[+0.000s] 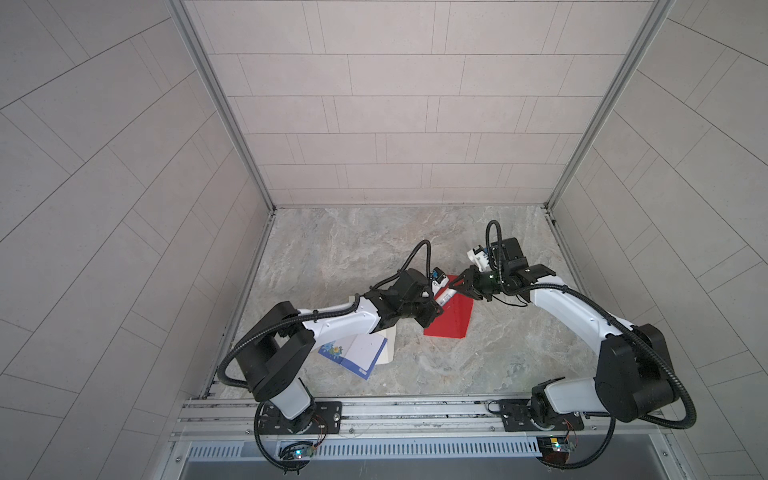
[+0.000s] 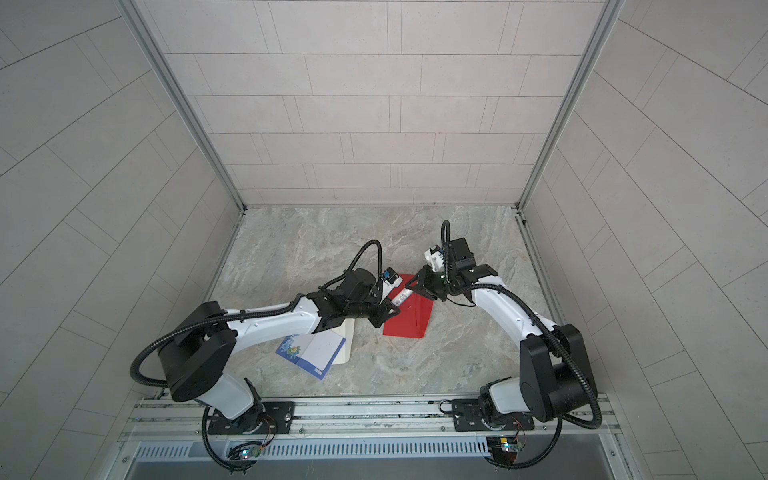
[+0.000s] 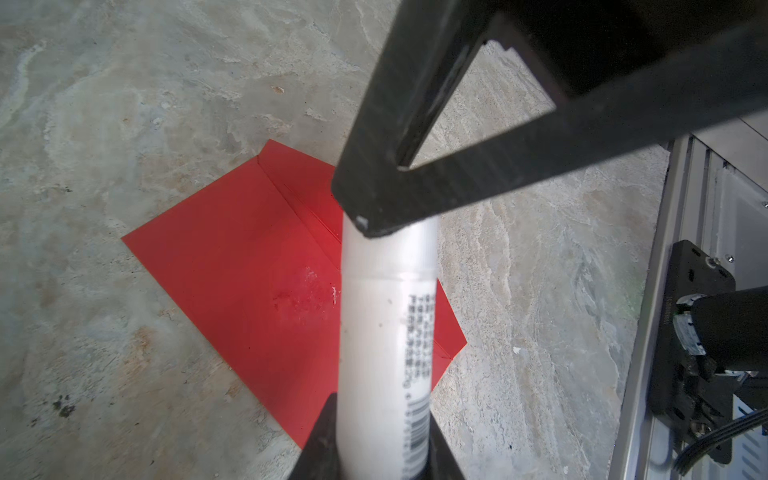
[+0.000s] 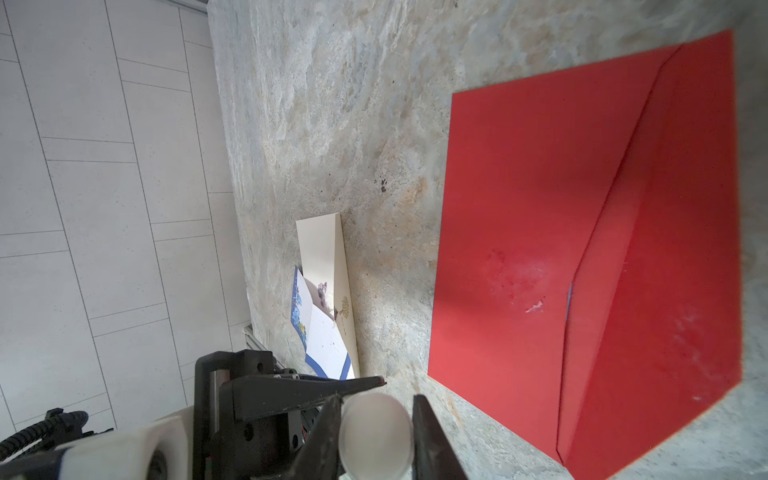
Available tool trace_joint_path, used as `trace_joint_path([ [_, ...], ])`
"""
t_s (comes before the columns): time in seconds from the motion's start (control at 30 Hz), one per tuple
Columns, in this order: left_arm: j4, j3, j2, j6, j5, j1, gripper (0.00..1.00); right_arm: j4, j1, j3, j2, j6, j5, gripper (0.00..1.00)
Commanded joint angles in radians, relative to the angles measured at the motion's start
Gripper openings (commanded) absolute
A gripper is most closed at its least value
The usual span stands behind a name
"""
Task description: Place the letter into the envelope and seal it
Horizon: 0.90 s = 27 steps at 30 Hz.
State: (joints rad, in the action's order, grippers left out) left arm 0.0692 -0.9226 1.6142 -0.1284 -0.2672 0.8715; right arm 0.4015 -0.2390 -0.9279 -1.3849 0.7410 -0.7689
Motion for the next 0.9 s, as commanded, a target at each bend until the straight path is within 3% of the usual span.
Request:
trace_joint_path([
  [0.0, -0.160, 0.000, 0.010, 0.041, 0.060, -0.003, 0.00, 0.068, 0.067, -0.013, 0.004, -0.049, 0.240, 0.04],
  [0.33, -0.204, 0.008, 0.027, 0.101, 0.132, 0.064, 0.00, 0.073, 0.146, -0.041, -0.026, -0.077, 0.073, 0.06],
  [0.5, -0.205, 0.016, 0.032, 0.105, 0.139, 0.070, 0.00, 0.101, 0.176, -0.034, -0.031, -0.073, 0.089, 0.05],
  [0.6, -0.193, 0.014, 0.022, 0.086, 0.137, 0.070, 0.00, 0.157, 0.179, -0.040, -0.016, -0.095, 0.227, 0.06],
  [0.77, -0.140, 0.000, -0.035, 0.057, 0.137, 0.061, 0.00, 0.264, 0.171, -0.013, -0.003, -0.092, 0.649, 0.08],
  [0.87, -0.079, 0.005, -0.068, -0.002, 0.174, 0.050, 0.00, 0.234, 0.168, 0.058, -0.003, -0.065, 0.810, 0.08],
])
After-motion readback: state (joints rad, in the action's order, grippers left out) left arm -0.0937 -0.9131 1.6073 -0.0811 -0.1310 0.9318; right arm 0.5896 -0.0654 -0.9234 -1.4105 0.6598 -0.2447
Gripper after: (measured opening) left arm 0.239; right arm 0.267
